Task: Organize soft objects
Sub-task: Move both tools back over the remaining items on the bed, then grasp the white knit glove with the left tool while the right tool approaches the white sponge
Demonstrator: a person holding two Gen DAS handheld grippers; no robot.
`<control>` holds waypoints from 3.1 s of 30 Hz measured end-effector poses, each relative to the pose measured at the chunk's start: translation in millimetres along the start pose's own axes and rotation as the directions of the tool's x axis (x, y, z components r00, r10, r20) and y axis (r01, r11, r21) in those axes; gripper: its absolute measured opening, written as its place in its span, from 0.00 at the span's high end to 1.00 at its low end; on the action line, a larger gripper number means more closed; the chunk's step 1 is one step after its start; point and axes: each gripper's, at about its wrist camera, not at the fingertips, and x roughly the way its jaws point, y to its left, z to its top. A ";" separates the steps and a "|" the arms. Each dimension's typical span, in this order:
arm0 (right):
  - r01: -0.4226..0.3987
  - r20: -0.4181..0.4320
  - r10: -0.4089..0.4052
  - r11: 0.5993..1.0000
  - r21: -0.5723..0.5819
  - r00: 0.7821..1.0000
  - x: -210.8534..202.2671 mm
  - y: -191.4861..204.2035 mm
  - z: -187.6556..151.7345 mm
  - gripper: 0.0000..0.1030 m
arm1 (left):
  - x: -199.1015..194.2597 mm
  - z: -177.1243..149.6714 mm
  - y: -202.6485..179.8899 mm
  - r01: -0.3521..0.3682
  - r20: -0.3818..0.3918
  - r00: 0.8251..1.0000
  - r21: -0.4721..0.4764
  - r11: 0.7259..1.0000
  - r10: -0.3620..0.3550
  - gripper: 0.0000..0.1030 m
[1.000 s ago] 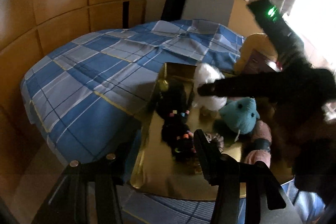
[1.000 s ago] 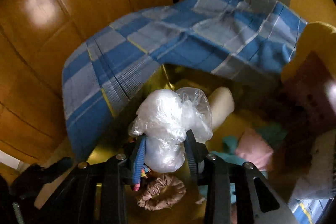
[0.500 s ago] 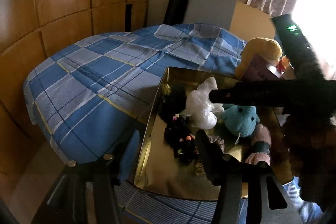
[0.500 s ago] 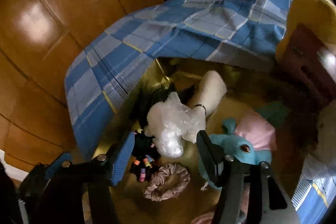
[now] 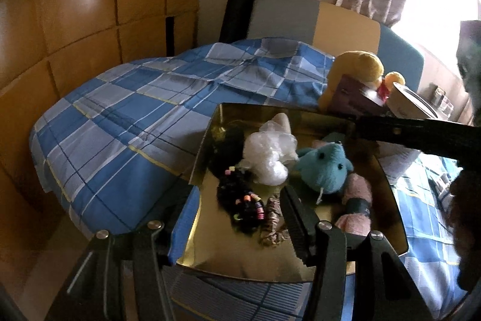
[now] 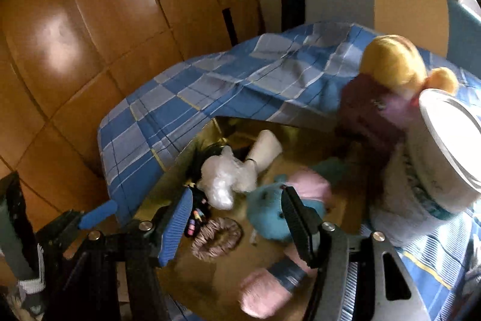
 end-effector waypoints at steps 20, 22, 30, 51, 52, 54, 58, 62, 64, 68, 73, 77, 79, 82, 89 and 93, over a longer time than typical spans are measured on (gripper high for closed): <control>0.317 0.120 -0.362 0.904 0.285 0.924 -148.9 -157.0 -72.9 0.40 | -18.8 5.3 -60.1 0.088 0.028 0.995 0.155 0.984 -0.093 0.45; 0.371 0.117 -0.433 0.860 0.351 0.894 -162.4 -181.3 -84.5 0.40 | -19.6 5.7 -68.5 0.101 0.025 0.994 0.172 0.980 -0.107 0.45; 0.546 0.014 -0.686 0.590 0.595 0.727 -207.8 -278.4 -148.3 0.40 | -21.1 3.9 -106.0 0.146 0.010 0.988 0.254 0.956 -0.153 0.45; 0.289 -0.041 -0.647 0.281 0.915 0.761 -243.4 -340.9 -230.6 0.40 | -9.2 -12.9 -220.2 0.272 -0.083 0.961 0.436 0.858 -0.263 0.45; 0.273 -0.040 -0.646 0.265 0.925 0.762 -245.4 -342.7 -234.3 0.40 | -6.9 -14.6 -227.1 0.282 -0.095 0.959 0.444 0.851 -0.268 0.45; 0.223 -0.032 -0.638 0.221 0.950 0.770 -250.1 -348.8 -246.2 0.40 | -2.9 -18.3 -238.4 0.306 -0.122 0.952 0.452 0.838 -0.282 0.45; 0.155 -0.029 -0.618 0.152 0.976 0.785 -253.4 -357.2 -262.4 0.40 | 9.0 -26.0 -263.3 0.369 -0.201 0.929 0.457 0.809 -0.310 0.45; 0.127 -0.020 -0.598 0.138 0.982 0.801 -251.7 -360.0 -266.6 0.40 | 23.5 -33.2 -284.0 0.427 -0.284 0.901 0.441 0.789 -0.329 0.45; 0.128 -0.019 -0.591 0.144 0.981 0.806 -249.9 -360.0 -265.1 0.40 | 30.1 -34.6 -293.6 0.459 -0.325 0.882 0.422 0.782 -0.342 0.45; 0.120 -0.005 -0.569 0.164 0.979 0.822 -245.7 -360.4 -262.8 0.40 | 36.6 -33.5 -321.3 0.514 -0.369 0.848 0.401 0.758 -0.379 0.45; 0.107 0.011 -0.554 0.181 0.978 0.832 -243.2 -359.9 -260.1 0.40 | 51.4 -22.9 -363.3 0.590 -0.432 0.790 0.347 0.729 -0.434 0.45; 0.085 0.036 -0.546 0.195 0.977 0.837 -243.6 -359.1 -259.3 0.40 | 72.8 -16.5 -402.2 0.630 -0.485 0.746 0.291 0.720 -0.457 0.45; 0.077 0.044 -0.546 0.196 0.978 0.837 -244.5 -359.1 -259.4 0.40 | 84.0 -12.8 -420.4 0.648 -0.500 0.722 0.247 0.720 -0.478 0.40; 0.056 0.058 -0.540 0.192 0.980 0.840 -244.9 -360.1 -261.4 0.40 | 101.3 -6.8 -442.3 0.645 -0.499 0.712 0.186 0.741 -0.494 0.29; 0.013 0.080 -0.517 0.173 0.985 0.852 -242.4 -363.8 -266.1 0.40 | 144.5 -3.1 -484.1 0.600 -0.540 0.706 0.112 0.792 -0.458 0.27; 0.003 0.084 -0.507 0.168 0.986 0.858 -240.4 -364.9 -267.4 0.40 | 164.2 -13.0 -501.0 0.566 -0.576 0.713 0.139 0.812 -0.399 0.27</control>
